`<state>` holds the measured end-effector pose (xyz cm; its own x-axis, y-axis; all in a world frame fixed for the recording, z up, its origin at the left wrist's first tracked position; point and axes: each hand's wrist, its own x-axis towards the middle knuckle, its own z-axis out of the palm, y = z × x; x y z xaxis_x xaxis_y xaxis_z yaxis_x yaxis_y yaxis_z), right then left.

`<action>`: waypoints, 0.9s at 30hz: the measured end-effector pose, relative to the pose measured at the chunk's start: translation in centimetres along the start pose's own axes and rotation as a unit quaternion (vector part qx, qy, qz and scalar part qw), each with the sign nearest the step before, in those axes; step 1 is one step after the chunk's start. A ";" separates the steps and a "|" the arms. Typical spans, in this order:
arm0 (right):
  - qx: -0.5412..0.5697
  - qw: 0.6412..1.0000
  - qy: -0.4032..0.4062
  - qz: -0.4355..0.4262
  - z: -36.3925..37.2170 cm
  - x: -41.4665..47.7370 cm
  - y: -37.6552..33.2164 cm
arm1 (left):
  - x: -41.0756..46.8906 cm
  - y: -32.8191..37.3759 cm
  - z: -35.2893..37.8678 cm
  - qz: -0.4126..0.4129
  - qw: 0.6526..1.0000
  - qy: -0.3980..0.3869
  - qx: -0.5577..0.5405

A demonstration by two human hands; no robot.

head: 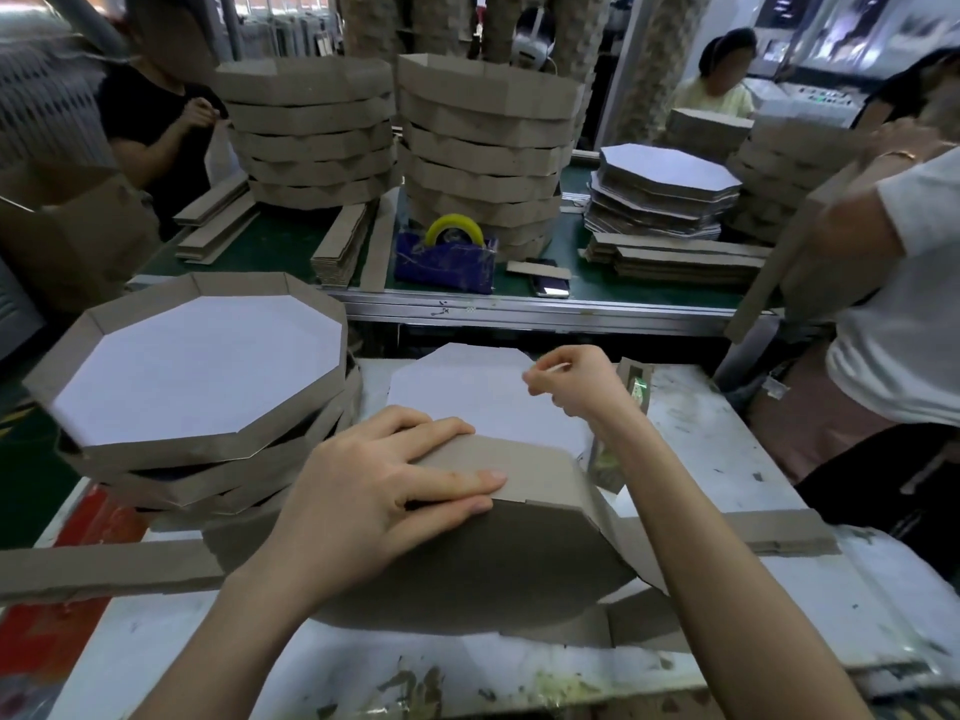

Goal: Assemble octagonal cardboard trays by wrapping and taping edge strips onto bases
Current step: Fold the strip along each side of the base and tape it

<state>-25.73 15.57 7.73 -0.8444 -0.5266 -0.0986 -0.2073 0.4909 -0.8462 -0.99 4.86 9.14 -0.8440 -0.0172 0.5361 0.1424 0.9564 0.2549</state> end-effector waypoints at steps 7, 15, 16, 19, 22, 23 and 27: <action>0.080 0.986 -0.128 -0.076 1.9 -6.0 -6.0 | -2.7 -2.0 -1.2 -0.063 0.997 0.010 -0.037; 0.242 0.943 -0.221 -0.060 3.5 -10.0 -7.6 | -3.8 -2.5 -1.7 -0.118 0.992 -0.008 -0.038; 0.240 0.944 -0.217 -0.061 3.7 -10.2 -7.6 | -3.8 -2.7 -1.8 -0.120 0.992 -0.014 -0.041; 0.255 0.943 -0.207 -0.052 4.0 -10.6 -7.6 | -4.0 -3.3 -1.9 -0.139 0.987 -0.003 -0.085; 0.261 0.944 -0.198 -0.045 4.1 -10.7 -7.4 | -4.1 -3.7 -1.6 -0.160 0.978 0.000 -0.136; 0.264 0.943 -0.197 -0.042 4.1 -10.8 -7.4 | -4.1 -3.8 -1.6 -0.159 0.977 0.001 -0.145; 0.272 0.943 -0.189 -0.036 4.1 -11.0 -7.3 | -4.0 -3.7 -1.6 -0.155 0.976 0.010 -0.153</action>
<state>-12.87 14.93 12.88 -0.5800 -0.8053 -0.1230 0.1134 0.0697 -0.9911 2.70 0.95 7.39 -0.8609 -0.3003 0.4107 0.0324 0.7732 0.6333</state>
